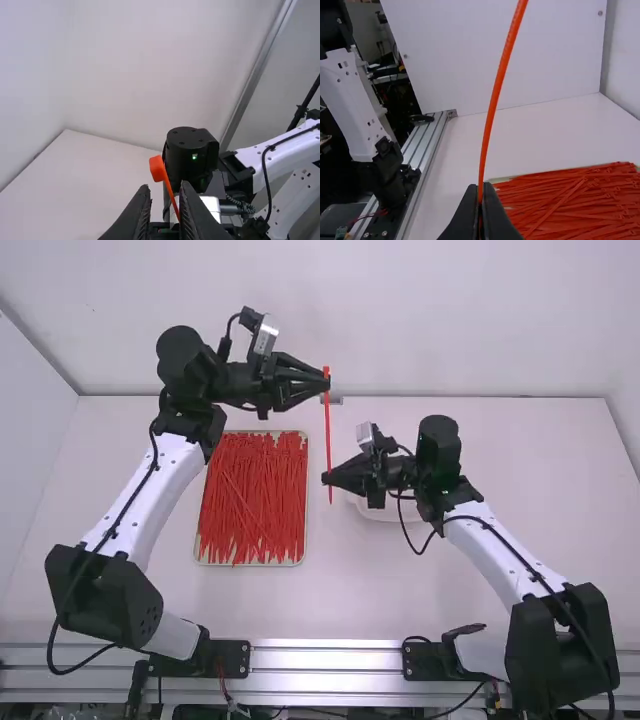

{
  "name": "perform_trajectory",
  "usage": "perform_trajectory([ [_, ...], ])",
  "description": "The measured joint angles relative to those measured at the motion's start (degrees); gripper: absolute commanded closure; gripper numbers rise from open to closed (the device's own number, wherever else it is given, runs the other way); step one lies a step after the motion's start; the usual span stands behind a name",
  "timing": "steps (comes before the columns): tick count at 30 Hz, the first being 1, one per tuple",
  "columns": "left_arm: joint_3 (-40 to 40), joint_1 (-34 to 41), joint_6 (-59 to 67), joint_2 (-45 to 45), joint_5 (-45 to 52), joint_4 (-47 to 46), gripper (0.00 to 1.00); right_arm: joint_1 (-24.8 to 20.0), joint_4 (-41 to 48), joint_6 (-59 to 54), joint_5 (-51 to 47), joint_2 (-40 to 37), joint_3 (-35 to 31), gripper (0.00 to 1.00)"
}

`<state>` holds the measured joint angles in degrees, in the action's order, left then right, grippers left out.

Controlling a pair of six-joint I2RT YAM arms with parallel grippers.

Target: Fasten the cable tie

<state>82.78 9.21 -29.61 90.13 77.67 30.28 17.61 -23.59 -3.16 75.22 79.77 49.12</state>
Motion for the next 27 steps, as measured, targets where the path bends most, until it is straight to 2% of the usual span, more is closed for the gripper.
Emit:
perform_trajectory([
  [9,0.0,0.3,-0.7,0.0,-0.4,0.5,0.85,0.0,-0.3,0.0,-0.3,0.0,0.0,1.00],
  [11,0.0,0.5,-0.8,0.0,-0.4,0.6,0.95,0.3,-0.3,0.0,-0.6,0.0,0.0,1.00],
  [13,0.0,0.7,-0.8,0.0,-0.4,1.1,0.99,0.8,-0.4,0.0,-0.9,0.0,0.0,1.00],
  [24,0.0,1.0,-0.8,0.0,-0.5,0.3,0.99,1.5,-0.6,0.0,-2.0,0.0,0.0,1.00],
  [26,0.0,1.0,-0.8,0.0,-0.7,-0.3,0.99,1.5,-0.4,0.1,-2.0,0.0,0.0,0.79],
  [27,0.0,1.0,-0.8,0.0,-0.7,-0.4,0.99,1.5,-0.4,0.0,-2.0,0.0,0.0,0.76],
])
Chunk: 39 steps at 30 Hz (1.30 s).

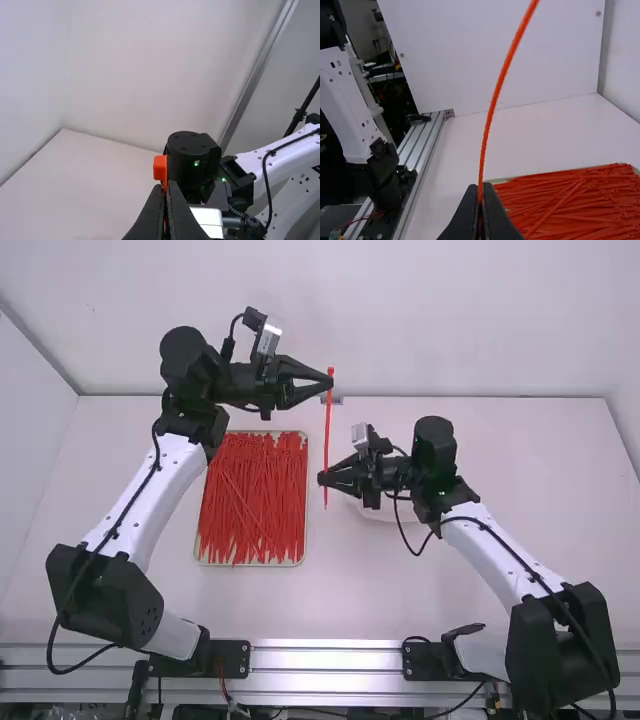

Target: Fasten the cable tie

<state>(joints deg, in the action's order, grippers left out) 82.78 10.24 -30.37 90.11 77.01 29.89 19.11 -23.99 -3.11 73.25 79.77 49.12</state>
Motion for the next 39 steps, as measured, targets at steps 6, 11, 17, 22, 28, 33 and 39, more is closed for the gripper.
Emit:
perform_trajectory([
  [6,0.0,-1.6,0.0,0.0,0.0,-2.6,0.99,-0.5,0.2,-0.2,-0.1,0.0,0.0,0.02],
  [11,0.0,-4.0,0.0,0.0,0.0,-8.0,0.99,-2.6,0.6,0.1,-0.1,0.0,0.0,0.02],
  [17,0.0,-5.2,1.8,0.0,-0.3,-16.5,0.98,-5.0,0.6,1.4,-0.2,0.0,0.0,0.02],
  [22,0.0,-5.1,3.3,0.0,-0.5,-19.9,0.99,-6.4,0.2,1.4,-0.2,0.0,0.0,0.02],
  [28,0.0,-5.2,3.3,0.0,-1.5,-22.9,0.98,-7.1,-0.3,1.5,-3.6,0.0,0.0,0.02],
  [33,0.0,-5.2,2.1,0.0,-1.9,-23.8,0.99,-6.6,-4.0,1.5,-5.3,0.0,0.0,0.02],
  [39,0.0,-5.2,-1.6,0.0,-1.9,-24.1,0.98,-6.0,-7.0,-1.6,-5.5,0.0,0.0,0.02],
])
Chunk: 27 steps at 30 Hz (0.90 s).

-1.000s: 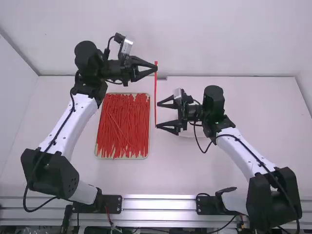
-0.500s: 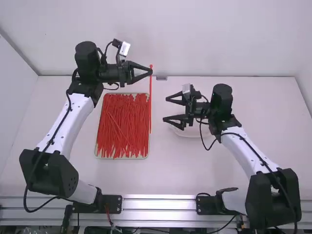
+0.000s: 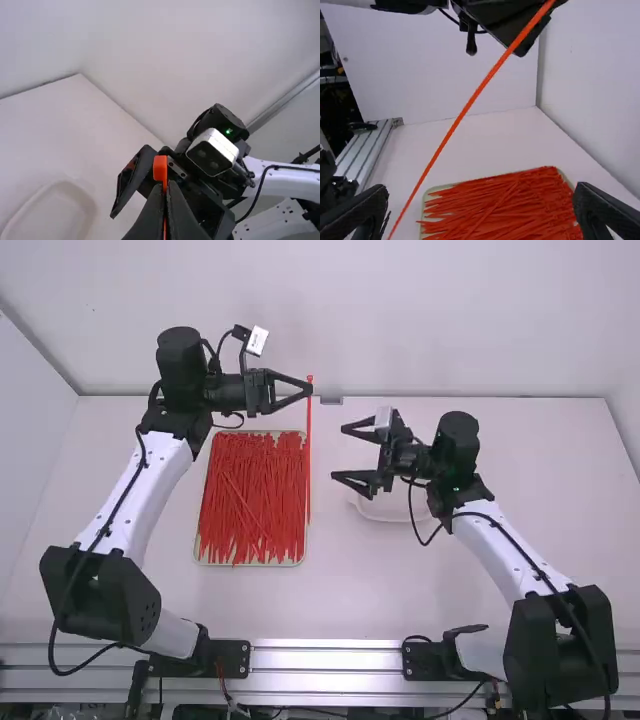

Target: Fasten the cable tie

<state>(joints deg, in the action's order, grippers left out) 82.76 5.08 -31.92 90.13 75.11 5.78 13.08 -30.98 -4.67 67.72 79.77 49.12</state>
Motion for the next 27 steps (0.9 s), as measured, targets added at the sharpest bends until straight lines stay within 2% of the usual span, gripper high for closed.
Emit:
perform_trajectory([
  [5,0.0,-0.3,-3.4,0.0,0.0,-0.2,0.98,0.0,0.0,-7.0,1.3,0.0,0.0,0.02],
  [16,-0.3,-0.3,-9.5,0.0,-3.9,-3.8,0.98,-2.4,0.0,-36.7,16.0,0.0,0.0,0.02],
  [27,-5.4,-1.5,-22.7,0.0,-8.4,-3.5,0.98,-2.1,0.2,-57.5,19.8,0.0,0.0,0.02],
])
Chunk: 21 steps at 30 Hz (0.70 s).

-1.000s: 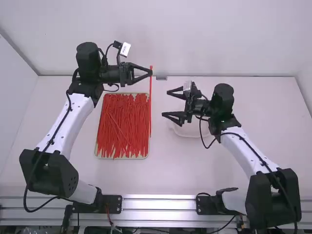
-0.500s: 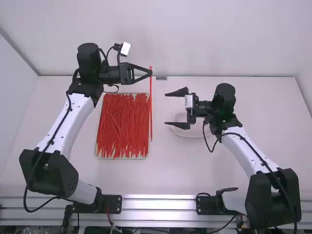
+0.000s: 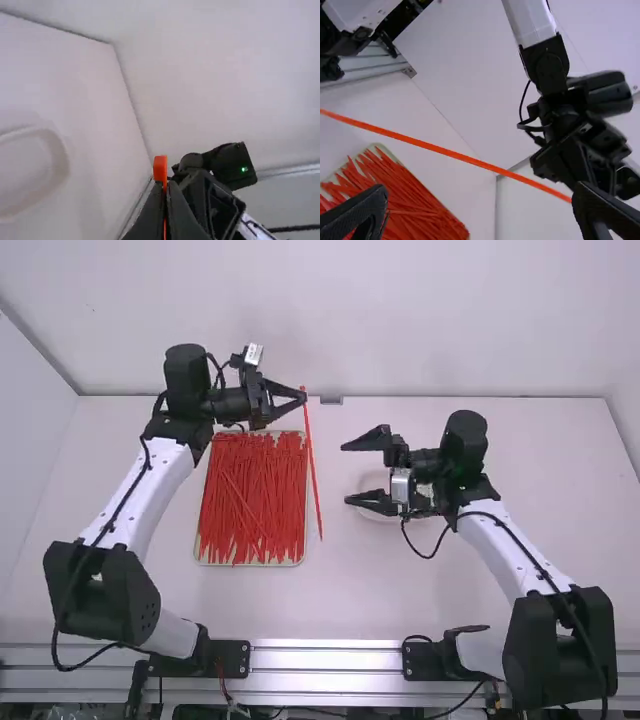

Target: Fasten the cable tie

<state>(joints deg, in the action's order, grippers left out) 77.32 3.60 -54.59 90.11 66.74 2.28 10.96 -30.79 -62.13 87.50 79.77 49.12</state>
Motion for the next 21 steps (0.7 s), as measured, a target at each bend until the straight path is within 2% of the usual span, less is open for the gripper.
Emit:
perform_trajectory([
  [12,-0.7,-0.7,-7.0,0.0,1.2,4.0,0.98,7.5,0.1,-16.1,0.7,0.0,0.0,0.02],
  [21,-0.7,-0.4,-8.9,0.0,1.4,3.3,0.98,9.8,0.1,-21.0,0.6,0.0,0.0,0.02],
])
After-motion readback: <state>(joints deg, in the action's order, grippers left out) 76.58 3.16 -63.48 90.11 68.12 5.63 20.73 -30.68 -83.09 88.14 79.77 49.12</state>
